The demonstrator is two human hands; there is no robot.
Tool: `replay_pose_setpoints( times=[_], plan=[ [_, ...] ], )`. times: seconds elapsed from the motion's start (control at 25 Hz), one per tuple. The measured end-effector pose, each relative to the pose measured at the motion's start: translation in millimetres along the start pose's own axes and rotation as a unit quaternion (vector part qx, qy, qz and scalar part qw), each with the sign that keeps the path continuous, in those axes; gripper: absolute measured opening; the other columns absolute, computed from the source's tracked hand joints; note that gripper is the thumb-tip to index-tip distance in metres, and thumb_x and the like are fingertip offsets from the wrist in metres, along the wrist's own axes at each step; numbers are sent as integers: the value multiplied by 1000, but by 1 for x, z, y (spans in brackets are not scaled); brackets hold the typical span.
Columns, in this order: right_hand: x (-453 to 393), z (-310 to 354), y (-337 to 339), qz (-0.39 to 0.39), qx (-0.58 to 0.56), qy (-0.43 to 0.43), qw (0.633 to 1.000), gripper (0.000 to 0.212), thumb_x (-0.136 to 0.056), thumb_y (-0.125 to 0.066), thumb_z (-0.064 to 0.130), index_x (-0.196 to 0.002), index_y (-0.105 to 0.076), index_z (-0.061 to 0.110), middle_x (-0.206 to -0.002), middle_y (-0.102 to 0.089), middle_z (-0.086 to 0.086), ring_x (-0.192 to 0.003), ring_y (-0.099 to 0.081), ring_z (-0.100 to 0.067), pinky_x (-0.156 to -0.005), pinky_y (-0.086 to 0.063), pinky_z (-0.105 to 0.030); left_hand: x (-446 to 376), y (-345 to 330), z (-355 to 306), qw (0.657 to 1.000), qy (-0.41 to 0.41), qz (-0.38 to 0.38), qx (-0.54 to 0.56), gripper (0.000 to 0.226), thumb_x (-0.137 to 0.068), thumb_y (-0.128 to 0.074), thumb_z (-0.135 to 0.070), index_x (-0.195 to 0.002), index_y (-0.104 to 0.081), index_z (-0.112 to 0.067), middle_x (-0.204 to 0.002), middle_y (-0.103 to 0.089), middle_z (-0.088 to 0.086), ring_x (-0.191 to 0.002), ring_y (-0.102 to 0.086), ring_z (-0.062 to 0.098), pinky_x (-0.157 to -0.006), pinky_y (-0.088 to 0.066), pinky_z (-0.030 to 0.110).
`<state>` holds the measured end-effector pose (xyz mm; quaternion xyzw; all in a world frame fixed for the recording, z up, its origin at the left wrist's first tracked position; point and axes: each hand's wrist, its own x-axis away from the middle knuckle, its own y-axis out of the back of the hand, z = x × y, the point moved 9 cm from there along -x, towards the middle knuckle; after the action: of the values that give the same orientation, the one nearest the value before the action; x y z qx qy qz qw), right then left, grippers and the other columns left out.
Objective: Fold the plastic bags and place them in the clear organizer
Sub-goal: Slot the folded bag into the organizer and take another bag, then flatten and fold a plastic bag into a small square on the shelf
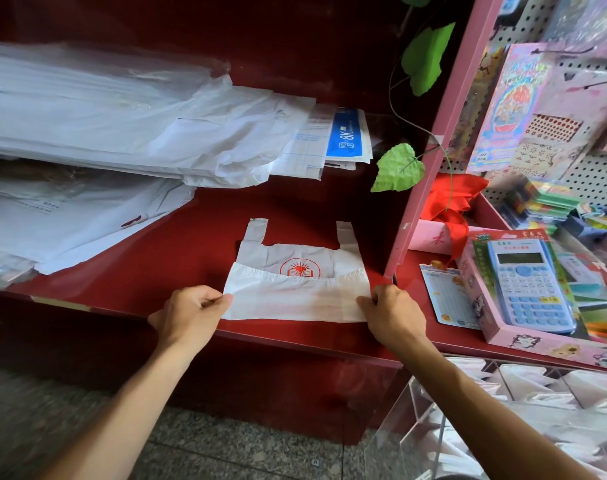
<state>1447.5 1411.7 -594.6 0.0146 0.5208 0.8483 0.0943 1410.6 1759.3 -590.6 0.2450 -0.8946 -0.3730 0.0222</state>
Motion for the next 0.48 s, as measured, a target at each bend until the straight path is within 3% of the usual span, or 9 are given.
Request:
replay_pose_setpoints(
  times=[0.24,0.48],
  plan=[
    [1,0,2,-7,7,-9,1000,29,-95,-58,38,-83,-62,11,-84,-61,-4,-84,-63,-32,-66,-42,-32,3,-6,-15,980,-81,-22,-178,27,-91,-65,-38,-67,-61,-26,-61,-64,-7,-76,-64,24,-72,-18,36],
    [-1,-1,2,-11,21,-23,999,30,-93,-58,39,-85,-63,10,-83,-61,-5,-85,-63,-33,-68,-43,-32,5,-10,-17,971,-93,-34,-217,18,-93,-62,-37,-78,-64,-26,-69,-68,-2,-82,-65,29,-72,-19,37]
  ],
)
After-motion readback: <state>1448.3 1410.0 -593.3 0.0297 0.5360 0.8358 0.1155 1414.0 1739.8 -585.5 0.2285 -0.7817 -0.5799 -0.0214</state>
